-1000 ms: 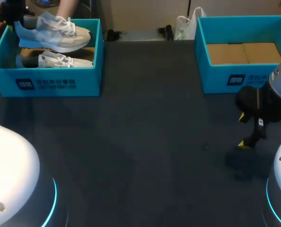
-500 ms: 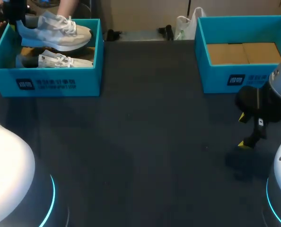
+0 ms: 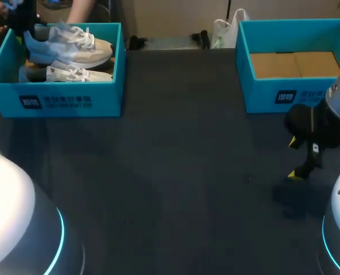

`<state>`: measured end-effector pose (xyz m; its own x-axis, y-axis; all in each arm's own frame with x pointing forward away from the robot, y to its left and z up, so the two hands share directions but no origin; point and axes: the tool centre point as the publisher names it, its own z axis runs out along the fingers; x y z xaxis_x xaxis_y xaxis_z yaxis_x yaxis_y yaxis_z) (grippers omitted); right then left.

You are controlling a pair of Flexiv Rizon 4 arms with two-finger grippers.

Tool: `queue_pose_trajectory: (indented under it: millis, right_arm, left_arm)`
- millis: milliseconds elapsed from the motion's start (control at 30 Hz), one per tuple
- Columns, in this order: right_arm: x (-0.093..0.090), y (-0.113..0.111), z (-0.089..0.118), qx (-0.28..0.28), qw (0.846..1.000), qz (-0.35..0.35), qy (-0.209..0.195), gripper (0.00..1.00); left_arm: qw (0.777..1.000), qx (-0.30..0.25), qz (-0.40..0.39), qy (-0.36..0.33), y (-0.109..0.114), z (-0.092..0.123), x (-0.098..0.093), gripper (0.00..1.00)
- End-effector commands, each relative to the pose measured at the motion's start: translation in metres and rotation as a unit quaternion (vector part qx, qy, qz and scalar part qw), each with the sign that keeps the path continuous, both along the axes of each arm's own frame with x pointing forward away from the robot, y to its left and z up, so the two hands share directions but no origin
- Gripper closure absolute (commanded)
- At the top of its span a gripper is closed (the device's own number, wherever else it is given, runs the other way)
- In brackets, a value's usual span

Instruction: Take the shoe out of the shoebox, open the shoe tongue, remove and reinsert the insole, then place the shoe into the shoebox

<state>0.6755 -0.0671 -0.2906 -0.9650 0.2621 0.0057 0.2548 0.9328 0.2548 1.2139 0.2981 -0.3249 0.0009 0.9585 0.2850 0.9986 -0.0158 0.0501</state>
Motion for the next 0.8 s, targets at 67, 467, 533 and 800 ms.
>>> queue_pose_trajectory:
  millis: [67,467,533,800]
  right_arm:
    - [0.0,0.001,-0.001,-0.002,1.0,-0.001,-0.001,0.0]
    - [0.0,0.001,-0.001,-0.002,1.0,-0.001,-0.001,0.0]
    - [0.0,0.001,-0.001,-0.002,1.0,-0.001,-0.001,0.0]
    - [0.0,0.001,-0.001,-0.002,1.0,-0.001,-0.001,0.0]
  left_arm:
    - [1.0,-0.002,0.004,0.005,-0.002,-0.012,-0.001,1.0]
    - [1.0,0.001,0.015,0.017,-0.006,-0.027,0.0,1.0]
    - [1.0,0.005,0.014,0.017,-0.007,-0.03,0.0,1.0]
    - [1.0,0.009,0.017,0.02,-0.011,-0.041,0.001,1.0]
